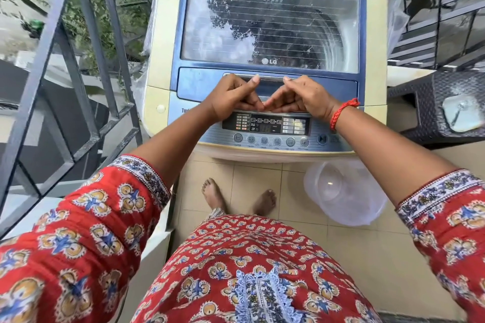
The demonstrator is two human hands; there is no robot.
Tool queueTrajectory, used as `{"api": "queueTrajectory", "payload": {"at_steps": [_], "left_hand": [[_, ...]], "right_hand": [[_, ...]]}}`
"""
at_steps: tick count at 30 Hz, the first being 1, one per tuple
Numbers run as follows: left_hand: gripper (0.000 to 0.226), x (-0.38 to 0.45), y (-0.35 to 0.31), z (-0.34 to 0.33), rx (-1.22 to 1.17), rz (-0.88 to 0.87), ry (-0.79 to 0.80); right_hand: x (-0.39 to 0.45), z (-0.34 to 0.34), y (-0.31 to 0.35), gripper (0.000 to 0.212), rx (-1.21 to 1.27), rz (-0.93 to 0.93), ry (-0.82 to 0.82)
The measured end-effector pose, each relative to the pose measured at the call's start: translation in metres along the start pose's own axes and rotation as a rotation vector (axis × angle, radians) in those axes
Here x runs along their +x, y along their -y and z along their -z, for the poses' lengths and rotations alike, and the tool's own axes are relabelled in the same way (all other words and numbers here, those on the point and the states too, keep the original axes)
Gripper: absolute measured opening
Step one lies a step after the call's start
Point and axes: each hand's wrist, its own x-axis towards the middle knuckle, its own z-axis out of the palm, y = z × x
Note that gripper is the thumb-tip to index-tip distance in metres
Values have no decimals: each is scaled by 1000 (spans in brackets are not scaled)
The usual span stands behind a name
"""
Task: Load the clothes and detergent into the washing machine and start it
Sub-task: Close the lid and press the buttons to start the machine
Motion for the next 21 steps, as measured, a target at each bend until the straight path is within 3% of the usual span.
{"api": "queueTrajectory", "payload": {"at_steps": [21], "left_hand": [[52, 3, 0, -2, 15, 37, -44]], "right_hand": [[5, 2, -3, 61, 23, 17, -16]]}}
